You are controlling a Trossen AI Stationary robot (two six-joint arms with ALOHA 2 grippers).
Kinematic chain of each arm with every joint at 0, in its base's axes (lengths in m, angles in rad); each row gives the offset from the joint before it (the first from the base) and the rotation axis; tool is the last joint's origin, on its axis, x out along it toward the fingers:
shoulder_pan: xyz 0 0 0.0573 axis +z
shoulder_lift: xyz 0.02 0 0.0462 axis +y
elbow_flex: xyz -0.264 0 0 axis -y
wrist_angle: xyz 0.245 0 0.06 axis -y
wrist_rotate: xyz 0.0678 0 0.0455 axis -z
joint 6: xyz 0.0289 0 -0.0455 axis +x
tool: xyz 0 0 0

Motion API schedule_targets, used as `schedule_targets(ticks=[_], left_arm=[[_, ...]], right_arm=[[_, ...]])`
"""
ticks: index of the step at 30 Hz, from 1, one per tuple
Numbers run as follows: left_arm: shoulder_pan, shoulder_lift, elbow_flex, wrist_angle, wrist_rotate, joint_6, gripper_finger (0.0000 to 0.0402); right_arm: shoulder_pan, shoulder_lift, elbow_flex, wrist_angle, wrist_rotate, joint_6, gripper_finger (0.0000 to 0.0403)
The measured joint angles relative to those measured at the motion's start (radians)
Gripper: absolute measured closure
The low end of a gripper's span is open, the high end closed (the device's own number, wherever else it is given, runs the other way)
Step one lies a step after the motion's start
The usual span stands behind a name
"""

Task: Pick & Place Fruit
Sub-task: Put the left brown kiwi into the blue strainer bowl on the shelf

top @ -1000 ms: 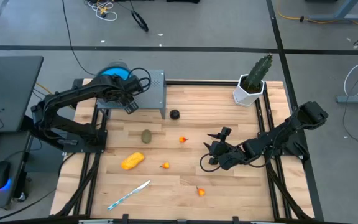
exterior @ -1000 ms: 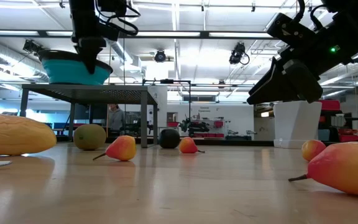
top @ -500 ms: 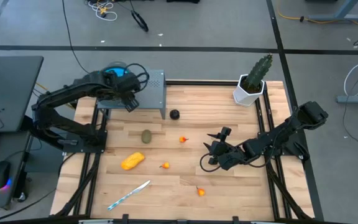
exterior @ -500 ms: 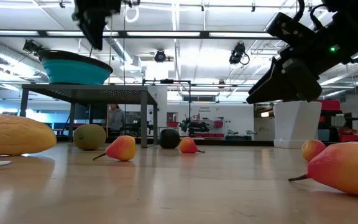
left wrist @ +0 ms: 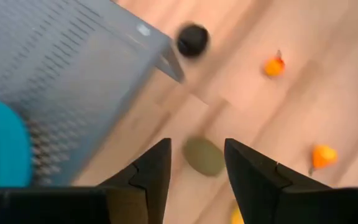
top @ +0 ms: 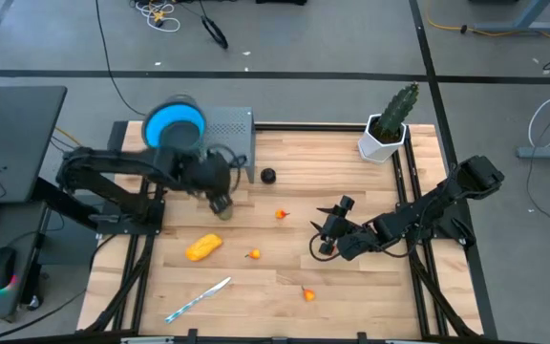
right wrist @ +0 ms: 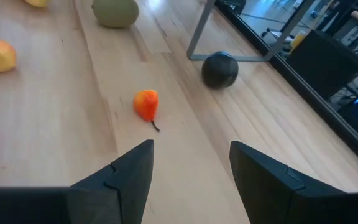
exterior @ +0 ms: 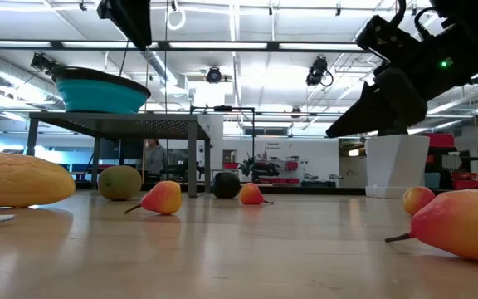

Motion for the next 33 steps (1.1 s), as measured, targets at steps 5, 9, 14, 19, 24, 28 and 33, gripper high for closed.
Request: schedule_targets(ticks=[5, 9, 14, 19, 24, 28, 33], left_arm=[[-0.106, 0.058, -0.052, 0.003, -0.003, -0.13, 0.022], [-0.173, 0.078, -0.123, 0.025, -0.02, -0.225, 0.0198], [-0.237, 0.079, -0.231, 0.108, -0.051, -0.316, 0.0172], [-0.257, 0.079, -0.351, 0.198, -0.068, -0.412, 0.0152], [-0.256, 0.079, -0.456, 0.303, -0.09, -0.469, 0.0143], [-0.258, 0.079, -0.503, 0.356, -0.102, -0.519, 0.0135], [-0.281, 0.079, -0.511, 0.365, -0.142, -0.541, 0.0117]], right_arm=[[0.0, 0.0, -0.044, 0.202, -0.053, -0.082, 0.0183], [-0.002, 0.0, -0.072, 0.409, -0.138, -0.203, 0.0183], [-0.002, 0.0, -0.077, 0.565, -0.152, -0.317, 0.0183], [-0.005, 0.0, -0.078, 0.755, -0.114, -0.451, 0.0183], [-0.014, -0.011, -0.061, 0.967, -0.114, -0.655, 0.0183], [-0.052, -0.066, 0.009, 0.98, -0.116, -0.767, 0.0183], [-0.105, -0.157, 0.107, 0.905, -0.123, -0.854, 0.0183]])
